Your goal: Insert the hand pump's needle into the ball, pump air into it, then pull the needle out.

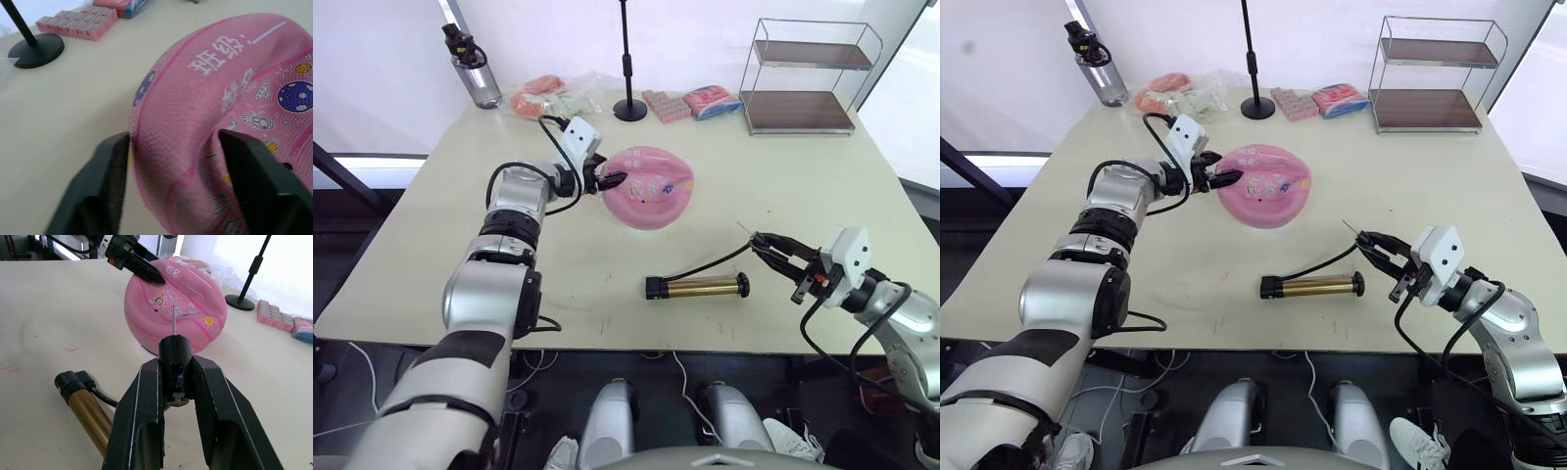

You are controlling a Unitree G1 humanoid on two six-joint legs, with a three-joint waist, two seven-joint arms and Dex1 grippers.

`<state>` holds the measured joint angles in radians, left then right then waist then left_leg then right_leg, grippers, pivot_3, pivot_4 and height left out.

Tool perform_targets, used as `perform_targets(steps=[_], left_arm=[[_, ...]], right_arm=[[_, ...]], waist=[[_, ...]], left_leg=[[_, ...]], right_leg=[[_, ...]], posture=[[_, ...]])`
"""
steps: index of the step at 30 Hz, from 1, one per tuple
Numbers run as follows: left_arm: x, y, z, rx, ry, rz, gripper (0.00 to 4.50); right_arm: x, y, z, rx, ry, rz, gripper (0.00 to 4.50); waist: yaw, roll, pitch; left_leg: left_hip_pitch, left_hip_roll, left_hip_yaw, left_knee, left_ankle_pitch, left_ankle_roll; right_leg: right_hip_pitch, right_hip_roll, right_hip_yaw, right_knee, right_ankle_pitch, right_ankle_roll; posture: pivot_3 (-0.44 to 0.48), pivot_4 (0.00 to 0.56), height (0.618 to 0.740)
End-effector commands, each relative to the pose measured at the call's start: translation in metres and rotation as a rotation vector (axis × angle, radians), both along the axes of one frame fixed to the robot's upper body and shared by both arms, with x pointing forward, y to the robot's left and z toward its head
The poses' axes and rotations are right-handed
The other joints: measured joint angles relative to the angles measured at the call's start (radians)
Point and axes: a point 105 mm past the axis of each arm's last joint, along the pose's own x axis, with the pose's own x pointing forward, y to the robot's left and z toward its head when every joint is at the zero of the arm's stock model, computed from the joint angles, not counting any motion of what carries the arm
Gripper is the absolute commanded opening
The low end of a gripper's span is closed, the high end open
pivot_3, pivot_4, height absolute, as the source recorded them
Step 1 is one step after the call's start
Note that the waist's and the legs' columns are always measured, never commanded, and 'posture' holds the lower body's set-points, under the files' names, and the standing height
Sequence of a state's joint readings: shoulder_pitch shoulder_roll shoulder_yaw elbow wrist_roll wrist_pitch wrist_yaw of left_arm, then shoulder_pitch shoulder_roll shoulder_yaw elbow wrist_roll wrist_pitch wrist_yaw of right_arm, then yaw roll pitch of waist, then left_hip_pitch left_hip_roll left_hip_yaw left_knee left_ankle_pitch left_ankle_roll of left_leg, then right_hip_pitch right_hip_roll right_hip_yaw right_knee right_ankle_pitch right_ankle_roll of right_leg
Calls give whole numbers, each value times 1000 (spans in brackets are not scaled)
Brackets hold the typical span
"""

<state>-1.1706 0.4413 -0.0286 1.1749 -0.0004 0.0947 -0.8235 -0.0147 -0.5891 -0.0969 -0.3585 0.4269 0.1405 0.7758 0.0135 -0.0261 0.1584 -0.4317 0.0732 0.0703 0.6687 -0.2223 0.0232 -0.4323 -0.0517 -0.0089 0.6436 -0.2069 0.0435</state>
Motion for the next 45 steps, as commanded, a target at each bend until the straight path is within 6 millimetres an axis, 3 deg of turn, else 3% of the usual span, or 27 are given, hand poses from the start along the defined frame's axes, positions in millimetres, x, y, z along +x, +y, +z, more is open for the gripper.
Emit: perform_targets(steps=[1, 3, 5, 17, 30, 45], left_arm=[[2, 1, 6, -14, -24, 11, 1591], [2, 1, 5, -24, -23, 15, 674], [2, -1, 6, -47, -34, 14, 28], [-3, -18, 5, -107, -124, -16, 28], [-17, -29, -20, -169, -191, 4, 28], [-27, -35, -33, -201, -217, -8, 28]], right_arm=[[-3, 2, 15, 0, -70, 6, 310], [-3, 3, 15, -1, -67, 7, 310], [-2, 5, 14, -1, -50, 7, 310], [17, 16, 24, 68, 116, -22, 310], [53, 44, 33, -133, 370, -29, 310], [90, 90, 57, -282, 549, -6, 310]], waist=[[0, 0, 0], [-2, 0, 0], [-4, 0, 0], [2, 0, 0], [4, 1, -1], [4, 1, -1]], left_leg=[[0, 0, 0, 0, 0, 0], [0, 0, 0, 0, 0, 0], [0, 0, 0, 0, 0, 0], [0, 0, 0, 0, 0, 0], [0, 0, 0, 1, 0, 0], [-1, 0, 0, 1, 0, 0]], right_leg=[[0, 0, 0, 0, 0, 0], [0, 0, 0, 0, 0, 0], [0, 0, 0, 0, 1, -1], [0, 0, 0, 1, 2, -3], [0, -1, 1, 2, 3, -4], [0, -1, 0, 2, 3, -4]], posture=[[0, 150, 731], [0, 150, 731], [0, 150, 731], [0, 150, 731], [0, 150, 731], [0, 150, 731]])
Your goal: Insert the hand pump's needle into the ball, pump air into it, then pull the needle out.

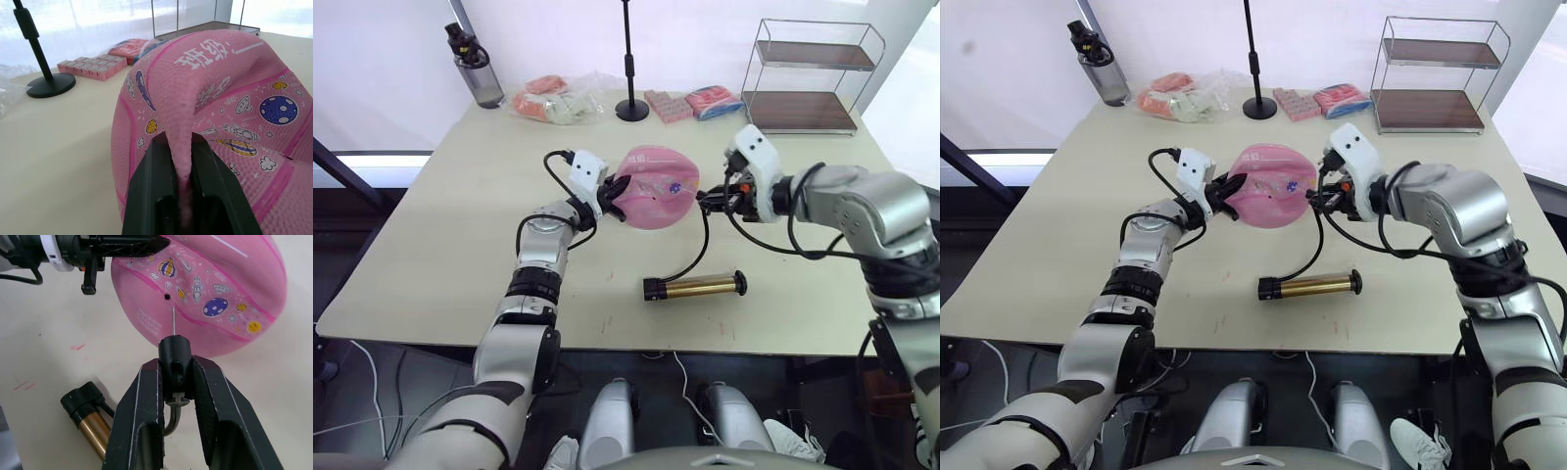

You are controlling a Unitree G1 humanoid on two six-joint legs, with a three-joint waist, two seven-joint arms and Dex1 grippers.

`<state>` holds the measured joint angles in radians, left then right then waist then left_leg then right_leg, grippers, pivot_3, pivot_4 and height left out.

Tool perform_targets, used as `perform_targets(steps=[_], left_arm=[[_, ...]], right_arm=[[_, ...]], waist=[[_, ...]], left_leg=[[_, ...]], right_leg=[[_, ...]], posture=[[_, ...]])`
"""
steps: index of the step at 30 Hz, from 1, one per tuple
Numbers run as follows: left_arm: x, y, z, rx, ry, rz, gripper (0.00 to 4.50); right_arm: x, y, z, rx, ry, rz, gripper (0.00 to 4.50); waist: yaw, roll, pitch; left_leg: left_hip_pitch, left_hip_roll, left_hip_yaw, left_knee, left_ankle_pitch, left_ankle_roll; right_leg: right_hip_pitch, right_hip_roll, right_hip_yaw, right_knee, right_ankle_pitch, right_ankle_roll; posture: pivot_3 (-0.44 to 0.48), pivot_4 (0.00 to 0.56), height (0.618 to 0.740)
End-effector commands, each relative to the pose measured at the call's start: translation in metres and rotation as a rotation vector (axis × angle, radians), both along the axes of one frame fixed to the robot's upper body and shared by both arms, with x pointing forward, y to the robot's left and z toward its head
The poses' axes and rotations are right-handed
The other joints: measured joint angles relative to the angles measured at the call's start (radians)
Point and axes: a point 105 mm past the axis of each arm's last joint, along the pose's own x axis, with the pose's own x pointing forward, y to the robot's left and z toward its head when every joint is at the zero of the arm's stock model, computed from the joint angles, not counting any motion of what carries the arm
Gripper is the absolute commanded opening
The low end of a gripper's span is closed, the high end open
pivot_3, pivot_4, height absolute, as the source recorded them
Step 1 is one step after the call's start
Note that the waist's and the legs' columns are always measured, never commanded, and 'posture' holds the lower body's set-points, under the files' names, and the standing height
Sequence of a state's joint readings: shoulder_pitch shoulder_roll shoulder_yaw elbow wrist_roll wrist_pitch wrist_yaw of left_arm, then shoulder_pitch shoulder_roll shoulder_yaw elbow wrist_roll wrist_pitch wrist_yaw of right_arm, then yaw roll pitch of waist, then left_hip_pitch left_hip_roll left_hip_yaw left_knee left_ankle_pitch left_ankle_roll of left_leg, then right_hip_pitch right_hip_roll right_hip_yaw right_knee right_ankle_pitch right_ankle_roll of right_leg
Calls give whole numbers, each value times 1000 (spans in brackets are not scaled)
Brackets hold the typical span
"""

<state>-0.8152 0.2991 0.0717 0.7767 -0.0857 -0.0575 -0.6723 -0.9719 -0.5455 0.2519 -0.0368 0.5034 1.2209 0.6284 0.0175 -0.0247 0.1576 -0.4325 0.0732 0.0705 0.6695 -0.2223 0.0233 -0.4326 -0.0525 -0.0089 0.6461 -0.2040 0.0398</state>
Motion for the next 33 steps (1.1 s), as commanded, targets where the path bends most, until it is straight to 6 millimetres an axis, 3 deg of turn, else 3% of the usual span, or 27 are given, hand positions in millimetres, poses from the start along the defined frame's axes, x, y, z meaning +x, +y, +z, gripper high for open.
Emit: perform_targets(steps=[1, 13, 23, 33], left_arm=[[-3, -9, -6, -8, 3, -26, 28], [-7, -8, -17, -21, 11, -13, 28], [-10, -3, -19, -30, 9, 0, 28], [-10, 1, -18, -29, 10, 13, 28]], right_arm=[[4, 10, 8, -27, 17, 18, 310], [29, 52, -6, -173, 90, 59, 310], [44, 62, -4, -179, 74, 61, 310], [49, 60, -9, -207, 73, 58, 310]], waist=[[0, 0, 0], [-1, 1, 0], [-5, 1, 0], [-9, 1, 0]], left_leg=[[0, 0, 0, 0, 0, 0], [0, 0, 0, 0, 0, 0], [0, 0, 0, 0, 0, 0], [0, 0, 0, 0, 0, 0]], right_leg=[[0, 0, 0, 0, 0, 0], [0, 0, -1, 1, 0, 0], [0, 0, -1, 1, 0, 0], [0, 0, -1, 1, 0, 0]], posture=[[0, 150, 731], [0, 150, 731], [0, 150, 731], [0, 150, 731]])
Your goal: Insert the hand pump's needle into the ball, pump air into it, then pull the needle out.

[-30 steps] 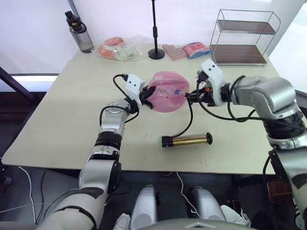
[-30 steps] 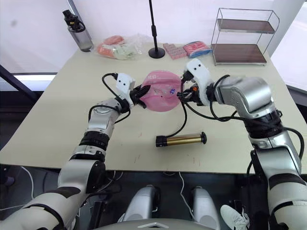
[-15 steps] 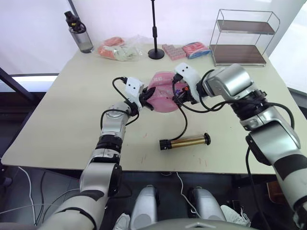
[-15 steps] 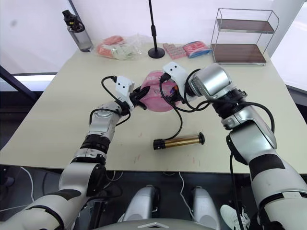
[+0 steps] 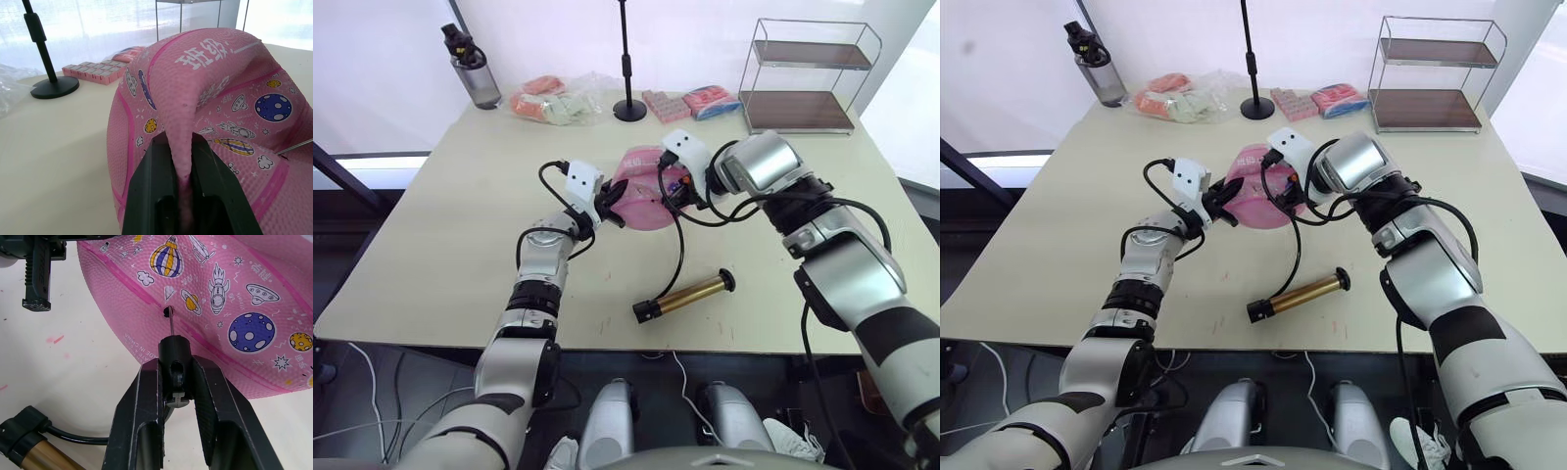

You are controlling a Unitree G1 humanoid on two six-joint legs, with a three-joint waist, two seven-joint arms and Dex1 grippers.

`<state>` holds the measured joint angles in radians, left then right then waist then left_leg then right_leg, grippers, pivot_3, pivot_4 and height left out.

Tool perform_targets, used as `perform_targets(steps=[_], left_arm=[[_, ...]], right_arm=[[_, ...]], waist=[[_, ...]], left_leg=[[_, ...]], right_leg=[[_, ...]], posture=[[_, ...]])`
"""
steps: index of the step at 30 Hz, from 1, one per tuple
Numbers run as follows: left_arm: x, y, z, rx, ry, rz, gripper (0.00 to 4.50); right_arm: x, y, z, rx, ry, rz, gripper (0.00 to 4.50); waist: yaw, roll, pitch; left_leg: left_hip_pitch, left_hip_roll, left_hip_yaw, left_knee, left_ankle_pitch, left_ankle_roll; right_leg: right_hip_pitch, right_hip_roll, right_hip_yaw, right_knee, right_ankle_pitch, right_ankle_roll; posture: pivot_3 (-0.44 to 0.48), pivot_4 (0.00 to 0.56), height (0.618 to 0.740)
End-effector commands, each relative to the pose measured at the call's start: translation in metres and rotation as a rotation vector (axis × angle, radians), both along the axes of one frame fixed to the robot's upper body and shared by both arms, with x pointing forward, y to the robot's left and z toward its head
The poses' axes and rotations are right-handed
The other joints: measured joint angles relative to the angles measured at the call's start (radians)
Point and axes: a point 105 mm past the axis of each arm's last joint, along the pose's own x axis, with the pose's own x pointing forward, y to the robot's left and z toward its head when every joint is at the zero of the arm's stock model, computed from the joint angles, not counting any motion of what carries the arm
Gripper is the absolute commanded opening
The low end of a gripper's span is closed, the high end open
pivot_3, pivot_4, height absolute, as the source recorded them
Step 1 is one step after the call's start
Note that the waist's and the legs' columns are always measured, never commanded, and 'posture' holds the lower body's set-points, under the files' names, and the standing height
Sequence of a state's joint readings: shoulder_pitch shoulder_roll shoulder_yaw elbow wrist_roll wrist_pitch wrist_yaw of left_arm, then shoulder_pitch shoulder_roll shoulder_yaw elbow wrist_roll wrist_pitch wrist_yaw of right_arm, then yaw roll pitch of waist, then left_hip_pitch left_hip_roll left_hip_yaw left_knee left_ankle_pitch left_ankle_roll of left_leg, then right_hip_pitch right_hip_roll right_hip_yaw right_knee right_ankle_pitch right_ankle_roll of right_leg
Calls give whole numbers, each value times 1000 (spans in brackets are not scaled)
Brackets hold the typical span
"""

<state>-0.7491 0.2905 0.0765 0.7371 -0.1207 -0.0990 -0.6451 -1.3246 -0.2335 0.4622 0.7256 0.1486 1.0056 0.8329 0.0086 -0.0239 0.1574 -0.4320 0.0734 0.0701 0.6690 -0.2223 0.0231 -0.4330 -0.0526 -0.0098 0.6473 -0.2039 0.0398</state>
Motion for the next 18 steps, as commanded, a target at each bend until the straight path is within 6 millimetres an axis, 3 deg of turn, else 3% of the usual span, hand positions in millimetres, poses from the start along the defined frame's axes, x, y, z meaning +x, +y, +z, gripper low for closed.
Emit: perform_targets(steps=[1, 18], left_arm=[[-2, -3, -9, 13, 32, -12, 28], [-2, -3, -8, 10, 34, -6, 28]], right_arm=[[1, 4, 17, 10, -54, 31, 310], [-2, -2, 6, -35, -39, 52, 310]], waist=[[0, 0, 0], [0, 0, 0]], left_leg=[[0, 0, 0, 0, 0, 0], [0, 0, 0, 0, 0, 0]], right_leg=[[0, 0, 0, 0, 0, 0], [0, 0, 0, 0, 0, 0]], posture=[[0, 150, 731], [0, 150, 731]])
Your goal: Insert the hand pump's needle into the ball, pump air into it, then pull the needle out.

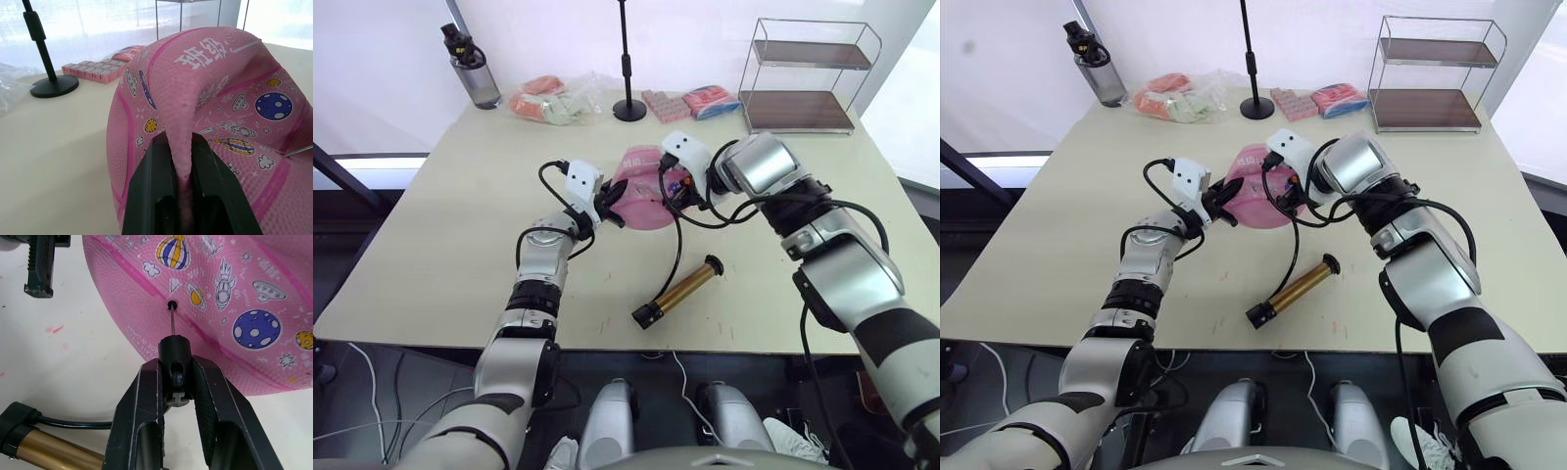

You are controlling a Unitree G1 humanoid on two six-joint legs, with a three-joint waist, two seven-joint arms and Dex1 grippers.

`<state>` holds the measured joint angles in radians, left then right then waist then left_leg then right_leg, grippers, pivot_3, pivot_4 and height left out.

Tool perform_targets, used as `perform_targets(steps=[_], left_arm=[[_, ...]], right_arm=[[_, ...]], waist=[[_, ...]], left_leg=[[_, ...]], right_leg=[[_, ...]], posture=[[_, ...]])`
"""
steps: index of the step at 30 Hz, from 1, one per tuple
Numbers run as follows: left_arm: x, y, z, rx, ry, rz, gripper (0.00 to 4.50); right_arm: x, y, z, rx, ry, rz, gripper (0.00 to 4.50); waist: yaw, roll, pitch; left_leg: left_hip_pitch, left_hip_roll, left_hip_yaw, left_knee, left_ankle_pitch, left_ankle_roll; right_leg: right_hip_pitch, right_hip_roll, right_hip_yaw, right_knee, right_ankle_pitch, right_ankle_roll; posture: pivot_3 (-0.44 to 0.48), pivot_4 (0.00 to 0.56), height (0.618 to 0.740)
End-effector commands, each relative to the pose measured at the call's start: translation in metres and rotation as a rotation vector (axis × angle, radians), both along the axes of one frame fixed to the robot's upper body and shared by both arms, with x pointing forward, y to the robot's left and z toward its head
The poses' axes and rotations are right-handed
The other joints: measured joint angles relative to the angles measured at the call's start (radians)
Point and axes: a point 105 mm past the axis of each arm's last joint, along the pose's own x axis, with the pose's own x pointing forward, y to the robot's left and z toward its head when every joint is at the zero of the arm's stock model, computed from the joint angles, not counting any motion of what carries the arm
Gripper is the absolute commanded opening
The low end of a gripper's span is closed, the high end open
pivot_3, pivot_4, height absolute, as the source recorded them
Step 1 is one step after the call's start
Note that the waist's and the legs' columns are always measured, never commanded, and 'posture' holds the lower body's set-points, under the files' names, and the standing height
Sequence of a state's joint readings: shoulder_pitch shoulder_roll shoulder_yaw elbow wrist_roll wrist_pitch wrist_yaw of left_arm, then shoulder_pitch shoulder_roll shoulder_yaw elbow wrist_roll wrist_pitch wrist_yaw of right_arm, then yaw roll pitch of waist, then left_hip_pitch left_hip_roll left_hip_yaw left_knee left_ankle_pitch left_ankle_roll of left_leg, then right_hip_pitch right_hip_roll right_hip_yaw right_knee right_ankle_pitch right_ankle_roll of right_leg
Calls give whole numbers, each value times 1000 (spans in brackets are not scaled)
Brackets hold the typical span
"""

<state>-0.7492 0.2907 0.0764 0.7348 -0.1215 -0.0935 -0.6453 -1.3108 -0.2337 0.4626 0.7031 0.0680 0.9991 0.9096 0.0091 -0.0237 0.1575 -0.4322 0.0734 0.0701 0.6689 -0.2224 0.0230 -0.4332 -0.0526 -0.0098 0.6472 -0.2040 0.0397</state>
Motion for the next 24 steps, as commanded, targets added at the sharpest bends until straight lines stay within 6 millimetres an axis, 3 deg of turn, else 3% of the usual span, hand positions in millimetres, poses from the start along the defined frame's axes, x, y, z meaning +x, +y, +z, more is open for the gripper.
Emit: perform_targets(steps=[1, 16, 24], left_arm=[[-2, -3, -8, 11, 31, -6, 28], [-4, -10, -12, 7, 50, -33, 28], [-9, -17, -16, -39, 97, -75, 28]], right_arm=[[1, 0, 7, -5, -38, 13, 310], [1, 2, -10, -118, -46, 83, 310], [5, 18, -9, -183, -81, 150, 310]], waist=[[0, 0, 0], [0, 0, 0], [-13, 1, 0]], left_leg=[[0, 0, 0, 0, 0, 0], [1, 0, 0, 0, 0, 0], [1, 0, 0, 0, 0, 0]], right_leg=[[0, 0, 0, 0, 0, 0], [0, 0, 0, 0, 0, 0], [0, 0, 0, 0, 0, 0]], posture=[[0, 150, 731], [0, 150, 731], [0, 150, 731]])
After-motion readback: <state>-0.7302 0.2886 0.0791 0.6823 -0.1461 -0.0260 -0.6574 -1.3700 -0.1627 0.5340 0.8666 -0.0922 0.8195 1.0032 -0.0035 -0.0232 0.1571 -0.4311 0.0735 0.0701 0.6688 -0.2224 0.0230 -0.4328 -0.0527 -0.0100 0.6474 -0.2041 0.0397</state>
